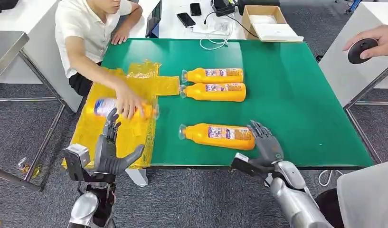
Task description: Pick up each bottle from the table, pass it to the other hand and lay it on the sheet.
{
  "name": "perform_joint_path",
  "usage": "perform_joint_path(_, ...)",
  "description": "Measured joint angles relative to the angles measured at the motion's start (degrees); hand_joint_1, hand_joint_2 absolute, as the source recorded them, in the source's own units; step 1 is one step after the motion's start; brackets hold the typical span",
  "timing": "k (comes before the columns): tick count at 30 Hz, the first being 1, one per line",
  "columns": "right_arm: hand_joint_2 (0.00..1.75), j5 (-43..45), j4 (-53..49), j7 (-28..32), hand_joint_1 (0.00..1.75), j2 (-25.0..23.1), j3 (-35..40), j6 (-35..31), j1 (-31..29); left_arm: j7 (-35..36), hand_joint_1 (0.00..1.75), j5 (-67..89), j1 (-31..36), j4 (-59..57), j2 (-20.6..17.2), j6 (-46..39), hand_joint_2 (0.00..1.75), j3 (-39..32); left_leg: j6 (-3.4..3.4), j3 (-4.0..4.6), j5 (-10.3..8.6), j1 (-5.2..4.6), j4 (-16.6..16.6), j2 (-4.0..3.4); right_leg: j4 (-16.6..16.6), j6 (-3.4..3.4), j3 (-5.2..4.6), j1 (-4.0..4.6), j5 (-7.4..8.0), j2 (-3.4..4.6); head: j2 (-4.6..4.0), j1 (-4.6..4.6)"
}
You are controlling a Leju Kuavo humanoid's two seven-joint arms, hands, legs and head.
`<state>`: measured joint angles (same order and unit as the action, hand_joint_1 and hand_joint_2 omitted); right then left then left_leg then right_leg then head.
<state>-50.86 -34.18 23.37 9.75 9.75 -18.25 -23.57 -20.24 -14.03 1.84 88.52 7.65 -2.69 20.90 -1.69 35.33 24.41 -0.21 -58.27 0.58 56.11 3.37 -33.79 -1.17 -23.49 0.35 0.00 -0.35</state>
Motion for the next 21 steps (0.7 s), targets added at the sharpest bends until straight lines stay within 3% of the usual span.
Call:
perform_joint_path(16,1.75,-0.46,5.46,1.42,0.00,-3.45,1.88,-2.16,-3.23,-0.57,0.00,1.29,1.40,-1.38,0.28,-0.90,1.75,1.29,0.00,0.05,0.01,-0.01,0.00,0.01,-0.01,0.00,-0.02,-0.01,0.00,0.00,0.00,-0.02)
perform_joint_path(21,1.75,-0.65,6.42,-1.66,0.00,-4.33,2.21,0.66,-4.58,-0.37,0.00,1.48,2.43,-2.10,0.39,-0.85,1.75,1.81,0.00,0.04,0.00,-0.01,0.00,0.00,-0.01,0.00,-0.03,-0.01,0.00,0.00,0.00,-0.02)
